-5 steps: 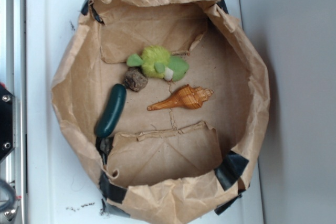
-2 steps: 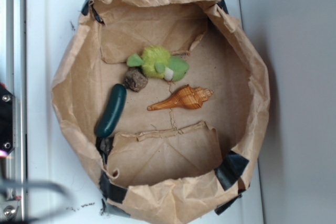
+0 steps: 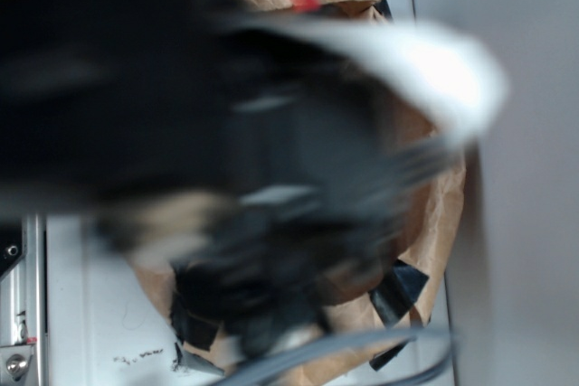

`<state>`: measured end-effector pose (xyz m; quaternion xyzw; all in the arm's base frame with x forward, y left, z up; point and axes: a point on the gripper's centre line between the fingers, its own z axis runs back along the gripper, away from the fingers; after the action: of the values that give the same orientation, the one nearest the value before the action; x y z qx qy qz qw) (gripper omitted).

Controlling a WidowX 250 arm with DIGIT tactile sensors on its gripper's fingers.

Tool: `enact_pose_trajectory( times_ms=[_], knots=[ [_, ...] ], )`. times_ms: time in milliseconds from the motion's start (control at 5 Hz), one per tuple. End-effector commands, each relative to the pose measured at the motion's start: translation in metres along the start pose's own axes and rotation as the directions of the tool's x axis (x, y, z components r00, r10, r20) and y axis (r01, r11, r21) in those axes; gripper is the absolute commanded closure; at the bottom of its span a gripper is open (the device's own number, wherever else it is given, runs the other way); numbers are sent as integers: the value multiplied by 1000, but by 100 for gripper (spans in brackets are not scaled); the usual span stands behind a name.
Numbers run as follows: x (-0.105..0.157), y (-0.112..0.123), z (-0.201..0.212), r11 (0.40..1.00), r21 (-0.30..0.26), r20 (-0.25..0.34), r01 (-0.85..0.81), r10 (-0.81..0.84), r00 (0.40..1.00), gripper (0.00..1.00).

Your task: Grab the shell.

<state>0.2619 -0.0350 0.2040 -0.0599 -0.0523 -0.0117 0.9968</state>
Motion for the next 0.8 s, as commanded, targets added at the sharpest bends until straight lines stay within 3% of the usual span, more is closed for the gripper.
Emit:
enact_pose_trajectory(
  times_ms=[0, 400, 600],
  knots=[
    [6, 0, 17, 1000, -4, 60, -2, 2, 998, 0],
    [46, 37, -82, 993, 98, 126, 59, -71, 989, 0],
    [48, 50, -108, 991, 114, 106, 76, -88, 990, 0]
  ],
)
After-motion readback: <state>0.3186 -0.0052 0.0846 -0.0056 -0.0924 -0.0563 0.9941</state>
